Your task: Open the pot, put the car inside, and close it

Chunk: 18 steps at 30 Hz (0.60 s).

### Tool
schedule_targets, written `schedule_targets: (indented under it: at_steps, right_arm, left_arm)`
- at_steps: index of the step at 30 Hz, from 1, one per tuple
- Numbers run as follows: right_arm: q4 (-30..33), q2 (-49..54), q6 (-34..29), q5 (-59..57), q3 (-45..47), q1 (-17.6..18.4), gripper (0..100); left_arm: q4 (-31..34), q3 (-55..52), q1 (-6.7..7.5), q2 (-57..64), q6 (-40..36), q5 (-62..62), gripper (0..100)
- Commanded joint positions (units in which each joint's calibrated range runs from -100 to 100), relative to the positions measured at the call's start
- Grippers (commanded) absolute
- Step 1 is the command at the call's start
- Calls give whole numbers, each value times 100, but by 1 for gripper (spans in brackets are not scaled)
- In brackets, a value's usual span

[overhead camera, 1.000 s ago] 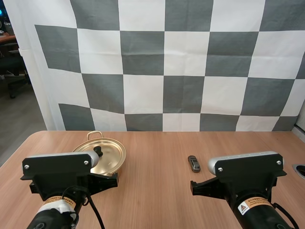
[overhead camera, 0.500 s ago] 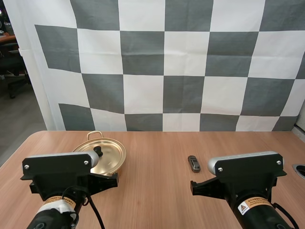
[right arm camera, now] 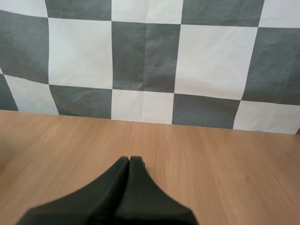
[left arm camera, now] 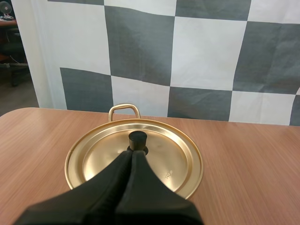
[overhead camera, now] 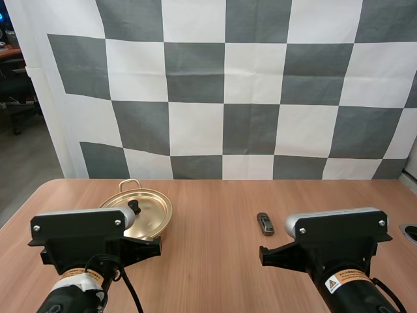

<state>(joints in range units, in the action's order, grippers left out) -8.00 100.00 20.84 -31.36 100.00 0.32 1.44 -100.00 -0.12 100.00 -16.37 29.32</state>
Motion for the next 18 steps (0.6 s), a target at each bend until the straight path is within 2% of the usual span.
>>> schedule_targets:
  at_steps: [1,8,12,18]
  right_arm:
    - [-297,0,2,-6,0,-4,0]
    - [-966,0,2,-6,0,-4,0]
    - [-1356,0,2,89,0,-4,0]
    - [-775,0,2,424,0,-4,0]
  left_arm:
    - [-6,0,-2,0,5,-3,0]
    - [-6,0,-2,0,5,-3,0]
    - [8,0,-2,0,5,-472,0]
    - [8,0,-2,0,5,-1371,0]
